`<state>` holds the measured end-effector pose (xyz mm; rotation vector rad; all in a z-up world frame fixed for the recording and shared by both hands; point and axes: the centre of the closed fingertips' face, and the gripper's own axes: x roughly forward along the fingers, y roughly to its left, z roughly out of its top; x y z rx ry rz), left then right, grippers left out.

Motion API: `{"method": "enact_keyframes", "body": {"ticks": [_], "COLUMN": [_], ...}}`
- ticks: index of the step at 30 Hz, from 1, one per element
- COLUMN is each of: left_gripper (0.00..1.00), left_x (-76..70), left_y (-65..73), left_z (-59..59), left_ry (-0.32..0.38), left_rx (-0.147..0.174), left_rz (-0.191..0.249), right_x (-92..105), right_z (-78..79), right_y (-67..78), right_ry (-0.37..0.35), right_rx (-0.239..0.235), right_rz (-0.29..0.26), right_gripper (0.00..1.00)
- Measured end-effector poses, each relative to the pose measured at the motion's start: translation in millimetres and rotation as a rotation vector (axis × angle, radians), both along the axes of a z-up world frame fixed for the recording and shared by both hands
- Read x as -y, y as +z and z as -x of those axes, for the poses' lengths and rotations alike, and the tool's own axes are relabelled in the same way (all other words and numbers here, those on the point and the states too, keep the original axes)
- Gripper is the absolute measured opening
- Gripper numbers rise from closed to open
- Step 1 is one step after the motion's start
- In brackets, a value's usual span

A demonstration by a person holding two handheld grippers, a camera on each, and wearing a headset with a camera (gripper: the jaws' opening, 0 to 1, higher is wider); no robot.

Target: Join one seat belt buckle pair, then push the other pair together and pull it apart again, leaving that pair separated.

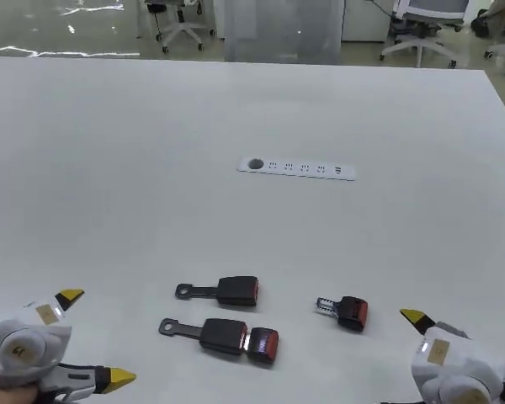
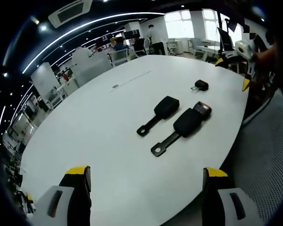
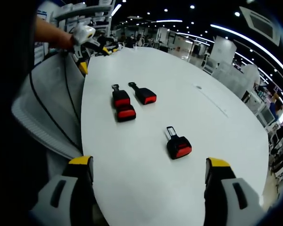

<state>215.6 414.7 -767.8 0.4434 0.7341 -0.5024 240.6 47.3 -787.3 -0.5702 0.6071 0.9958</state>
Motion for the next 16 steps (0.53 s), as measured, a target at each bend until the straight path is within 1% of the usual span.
{"method": "enact_keyframes", "body": {"ticks": [4,8,9,11,13,14,15,16], "left_gripper": [1.0,1.0,1.0,1.0,1.0,1.0,1.0,1.0], "left_x": [2.5,2.8,0.7,1.4,2.9,4.1,6.5,8.7], "left_y": [4.3,9.6,9.0,10.8,10.5,9.7,8.9,9.7], "left_z": [1.2,-1.8,-3.1,-5.2,-6.3,-6.0,-6.3,-6.8], "left_ry": [-0.002,0.007,0.005,0.002,0.006,0.007,-0.01,-0.021], "left_rx": [0.007,0.015,0.017,0.027,0.026,0.02,0.018,0.022], "left_rz": [-0.006,-0.005,-0.004,-0.005,-0.005,-0.008,-0.021,-0.028], "right_x": [1.6,4.0,5.1,4.6,4.5,4.6,4.8,5.0], "right_z": [4.3,4.8,3.5,2.9,2.8,2.8,3.1,3.2], "right_y": [-2.4,-2.9,-3.1,0.1,2.3,2.4,2.5,3.0], "right_ry": [-0.004,-0.013,-0.012,-0.014,-0.016,-0.016,-0.015,-0.015], "right_rx": [-0.006,-0.008,-0.002,0.004,0.007,0.008,0.006,0.007], "right_rz": [0.001,0.004,0.008,0.002,-0.002,0.0,0.002,0.006], "right_gripper": [1.0,1.0,1.0,1.0,1.0,1.0,1.0,1.0]}}
